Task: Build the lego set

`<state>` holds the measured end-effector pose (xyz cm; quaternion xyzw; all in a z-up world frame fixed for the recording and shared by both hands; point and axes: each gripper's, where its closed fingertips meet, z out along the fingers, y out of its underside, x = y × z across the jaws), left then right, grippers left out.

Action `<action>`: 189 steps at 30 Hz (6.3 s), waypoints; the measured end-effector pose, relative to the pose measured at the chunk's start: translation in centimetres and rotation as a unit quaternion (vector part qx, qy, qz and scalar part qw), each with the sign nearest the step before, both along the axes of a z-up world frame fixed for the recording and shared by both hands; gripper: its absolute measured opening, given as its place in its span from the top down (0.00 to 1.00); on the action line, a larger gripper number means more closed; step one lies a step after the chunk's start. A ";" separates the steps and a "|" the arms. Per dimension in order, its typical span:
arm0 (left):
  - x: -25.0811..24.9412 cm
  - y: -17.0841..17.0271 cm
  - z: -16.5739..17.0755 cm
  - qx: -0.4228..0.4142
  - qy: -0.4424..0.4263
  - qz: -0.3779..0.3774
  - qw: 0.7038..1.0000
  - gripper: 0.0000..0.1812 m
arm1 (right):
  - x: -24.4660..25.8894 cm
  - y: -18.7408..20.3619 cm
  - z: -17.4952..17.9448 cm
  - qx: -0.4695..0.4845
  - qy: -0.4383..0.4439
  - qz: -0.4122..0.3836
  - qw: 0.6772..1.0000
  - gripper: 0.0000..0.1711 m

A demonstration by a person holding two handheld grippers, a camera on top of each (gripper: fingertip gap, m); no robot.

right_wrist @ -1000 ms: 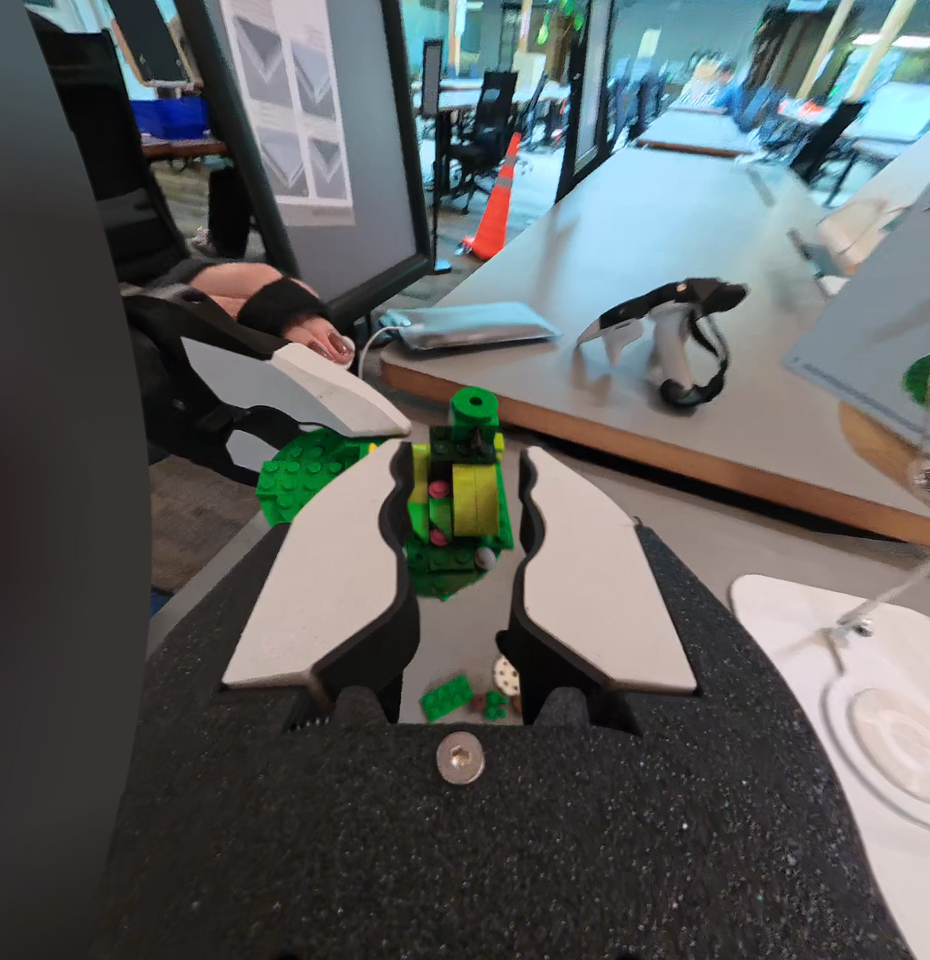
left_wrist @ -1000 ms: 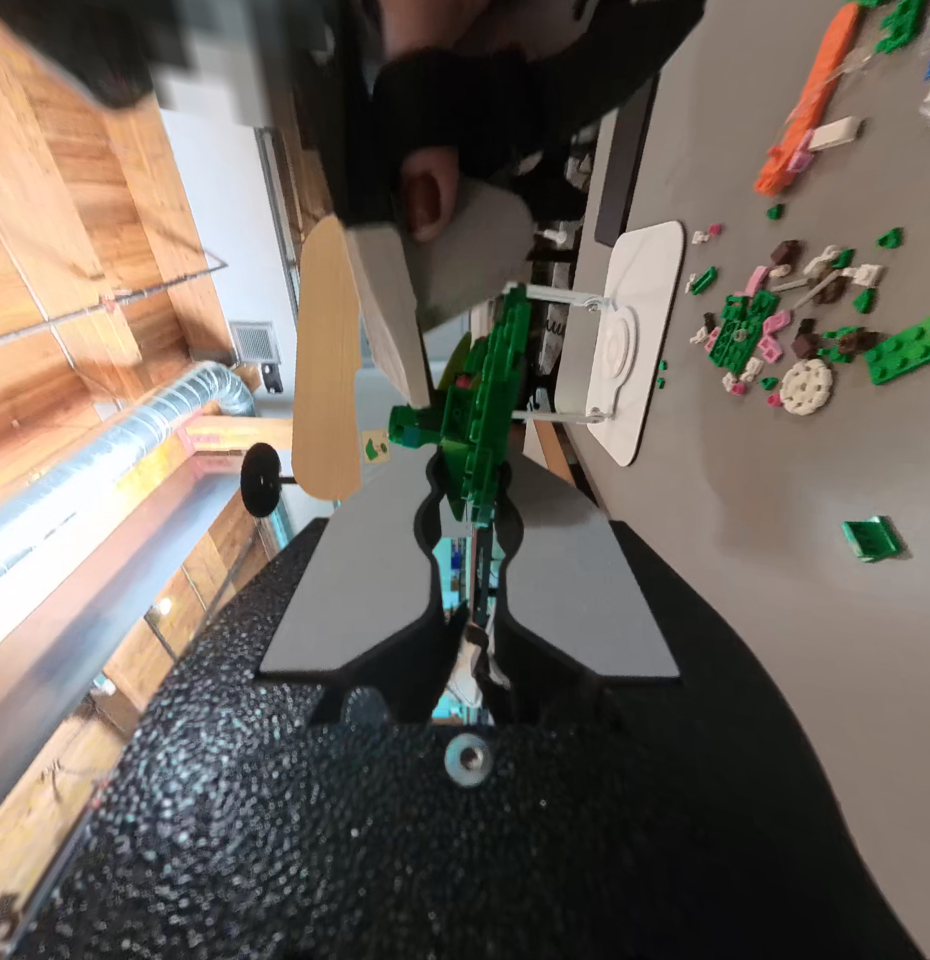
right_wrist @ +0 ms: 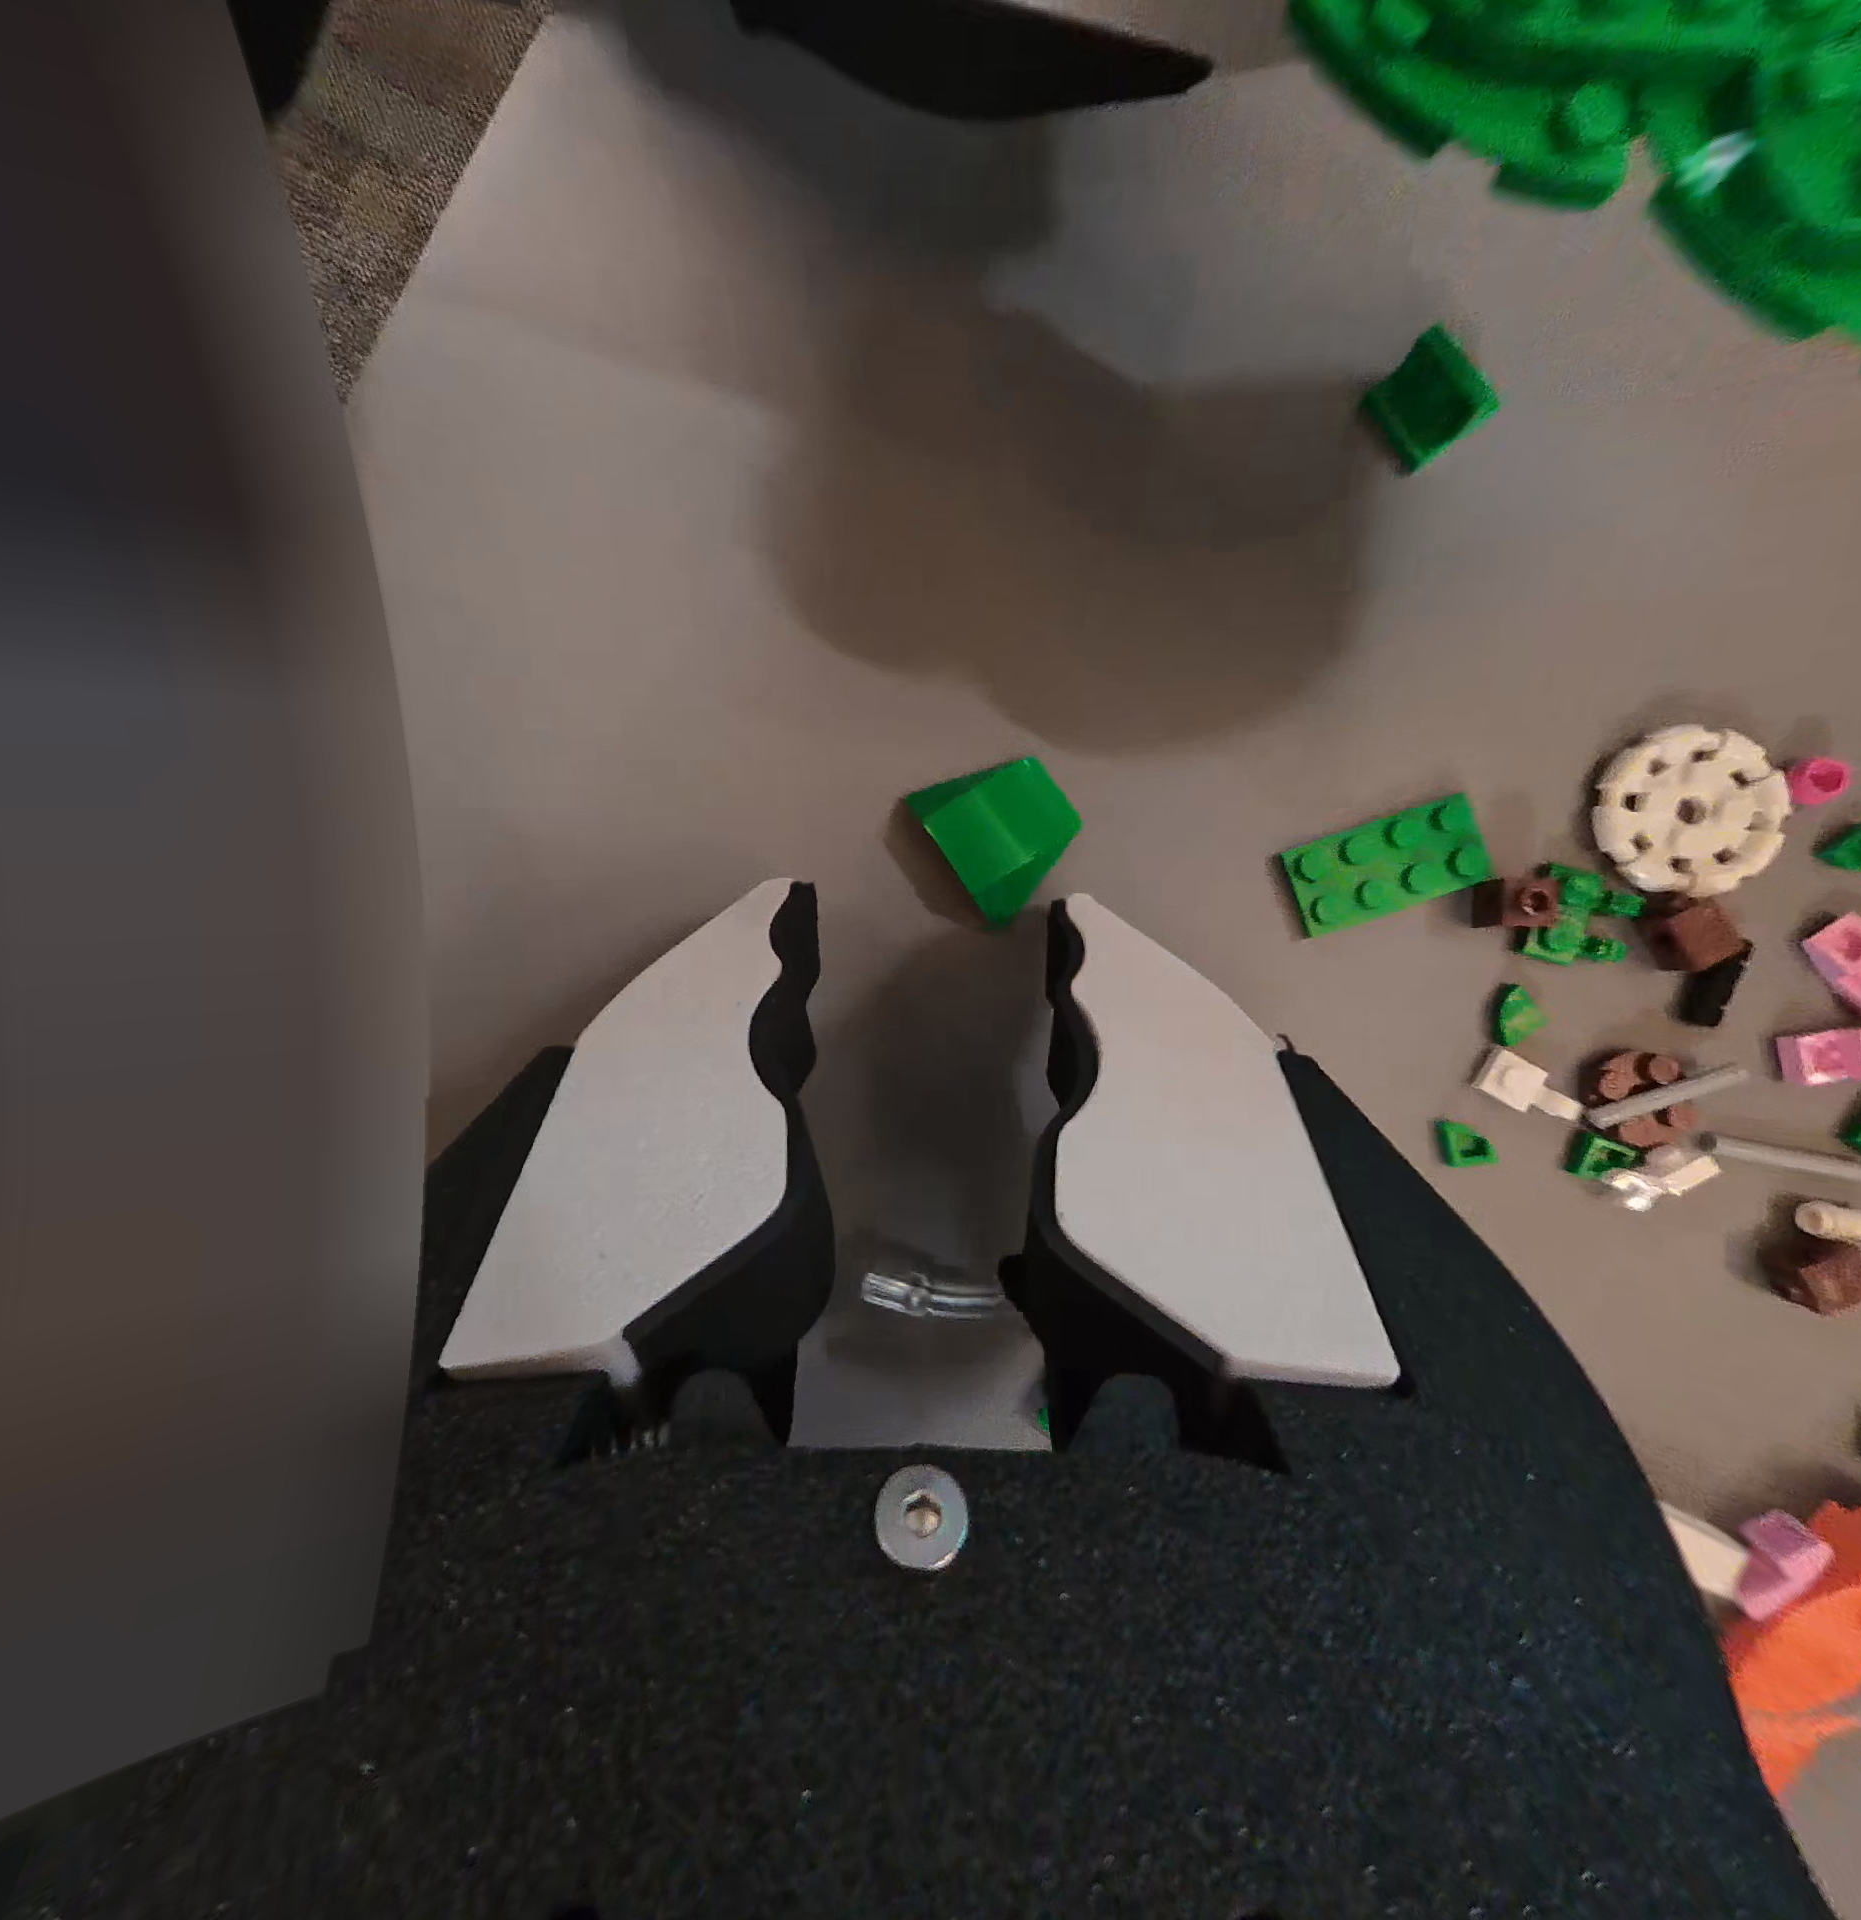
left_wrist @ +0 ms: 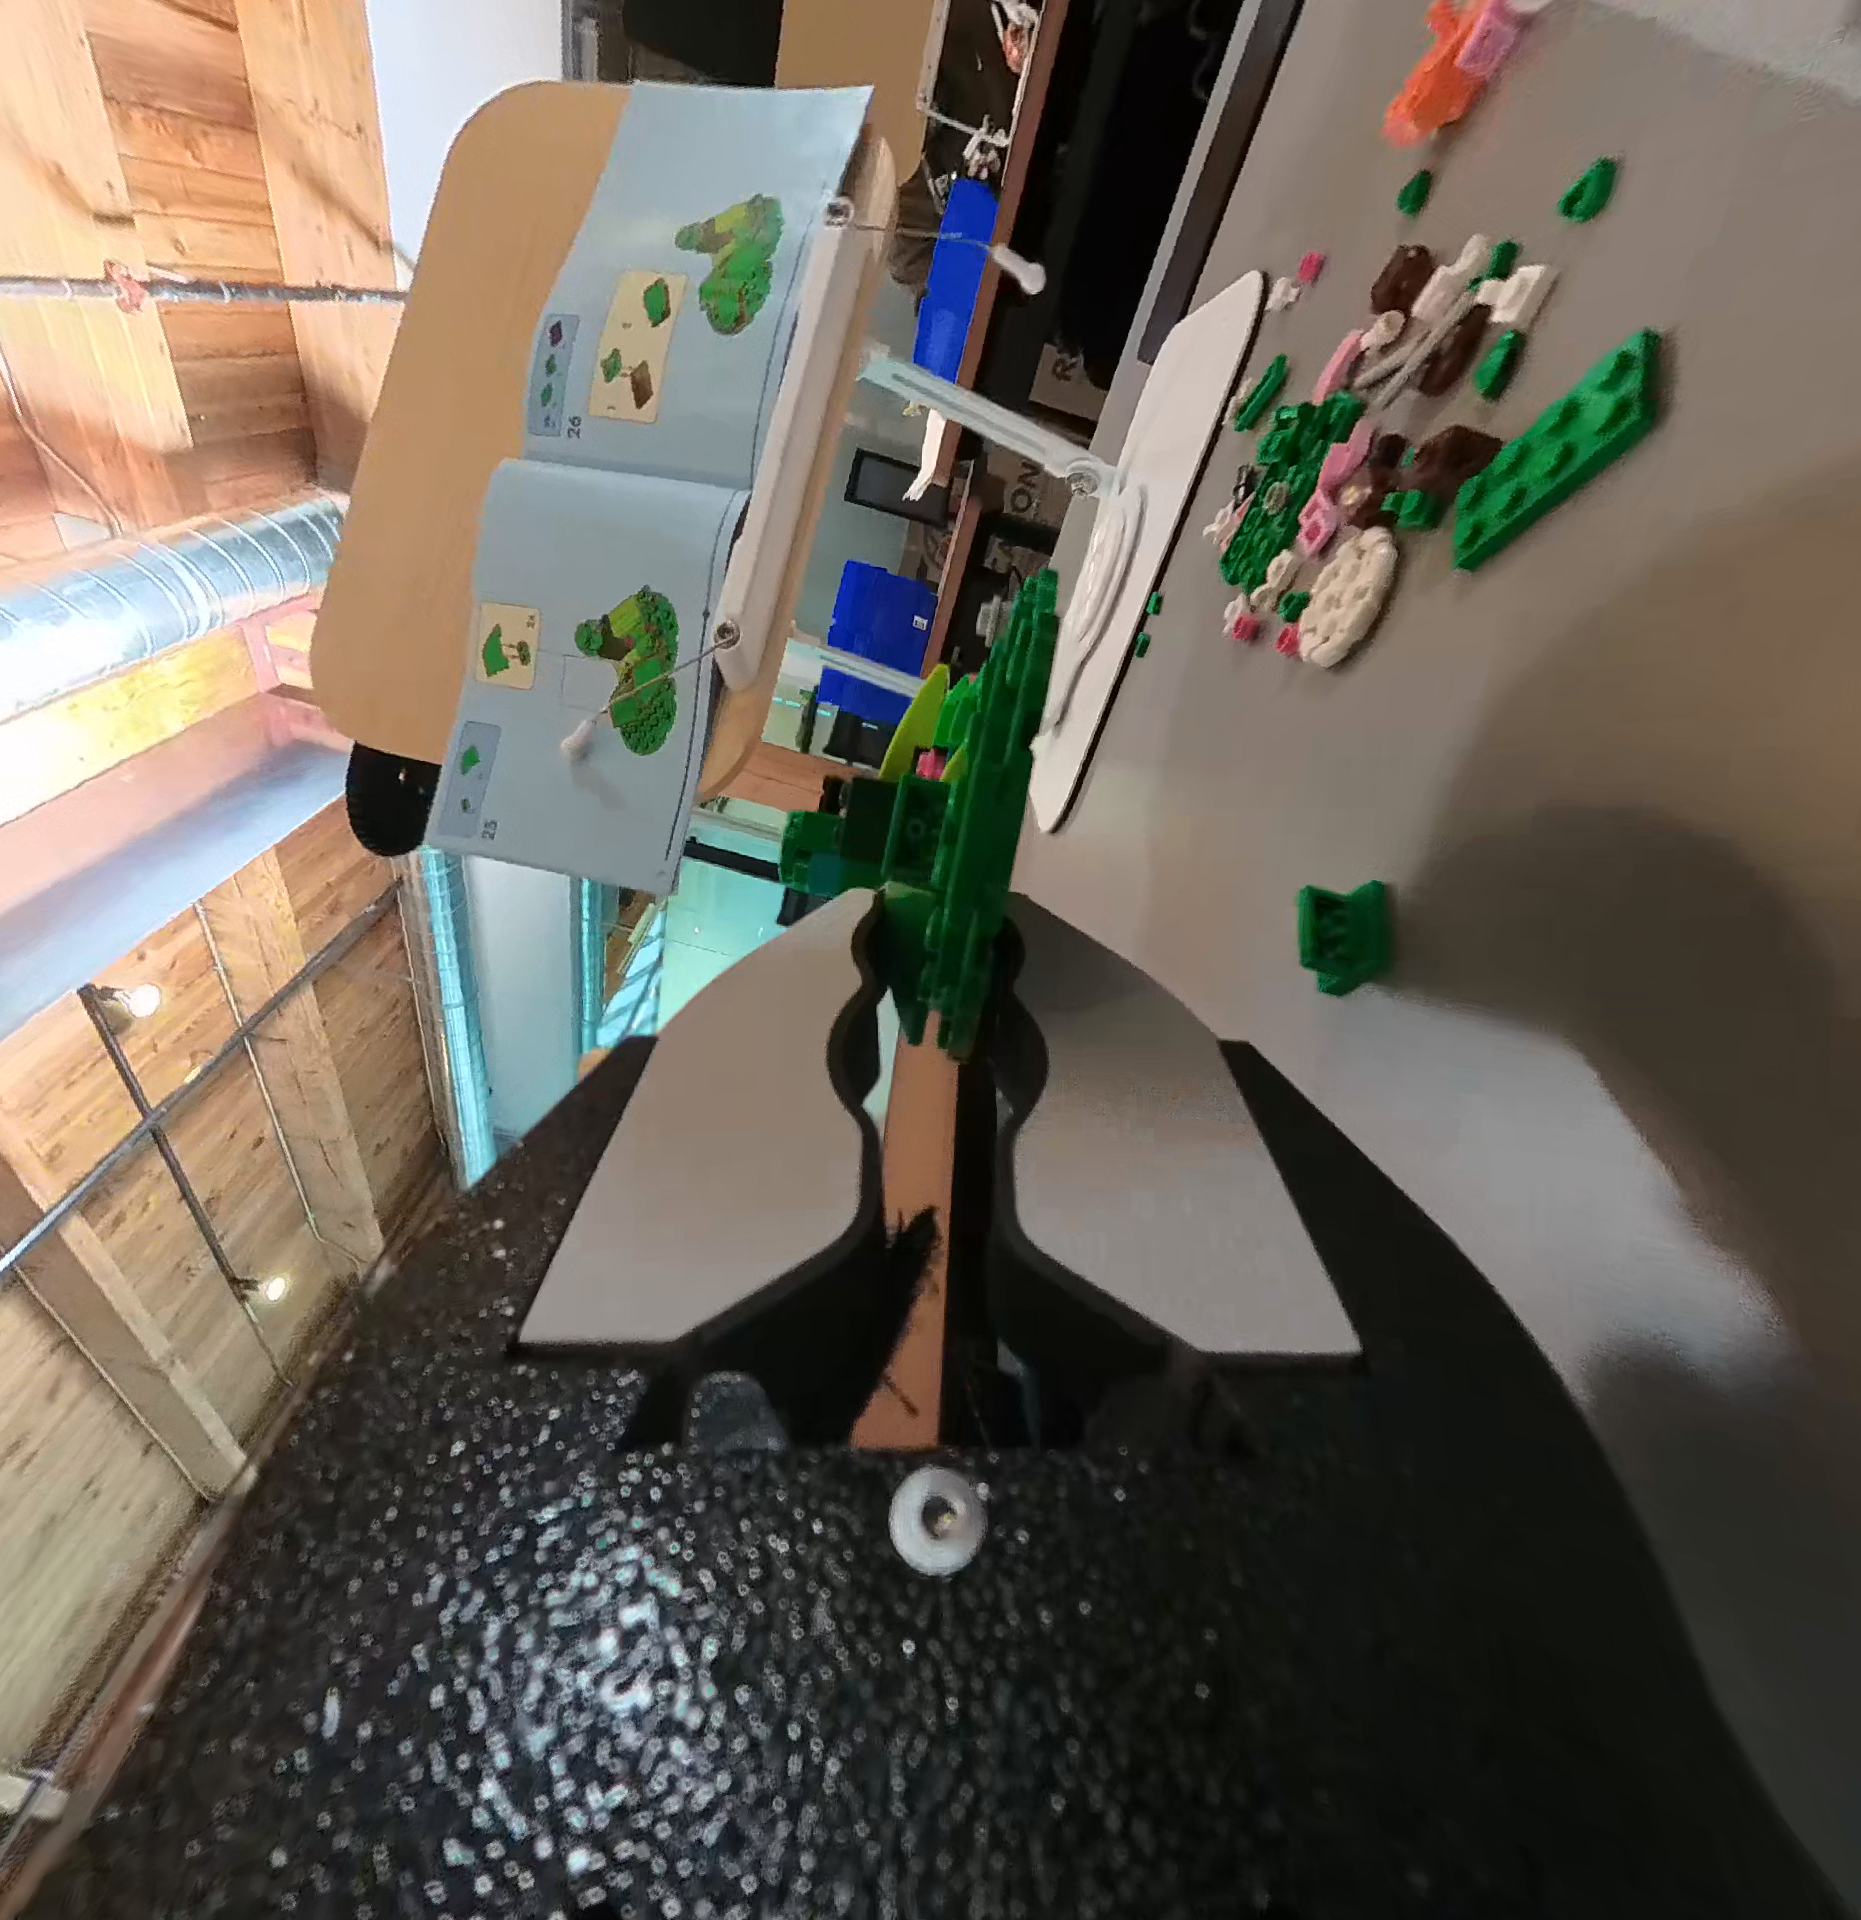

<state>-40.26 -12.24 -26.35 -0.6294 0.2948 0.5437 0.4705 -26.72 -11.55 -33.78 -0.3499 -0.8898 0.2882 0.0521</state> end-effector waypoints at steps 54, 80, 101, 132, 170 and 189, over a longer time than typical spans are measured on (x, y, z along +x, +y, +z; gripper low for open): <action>-0.1 0.3 -0.5 -0.017 -0.038 0.040 0.998 0.91 | -3.3 -0.7 5.9 -0.067 0.180 0.015 0.981 0.86; 3.6 1.3 0.8 0.016 0.004 0.013 1.000 0.91 | -7.1 0.6 8.6 0.092 0.098 -0.096 0.986 0.85; 4.0 1.4 0.6 0.020 -0.058 -0.026 0.998 0.91 | -5.9 1.7 7.9 0.344 0.381 0.059 0.856 0.63; 5.1 1.5 0.0 -0.003 -0.054 -0.052 0.997 0.91 | -7.5 1.4 7.1 0.472 0.498 0.102 0.720 0.88; 5.9 1.8 -1.2 -0.038 -0.089 -0.089 0.991 0.91 | -6.4 1.3 6.1 0.426 0.492 0.109 0.751 0.89; 5.8 1.7 -1.3 -0.040 -0.099 -0.093 0.990 0.91 | -6.1 1.4 6.2 0.343 0.470 0.036 0.813 0.87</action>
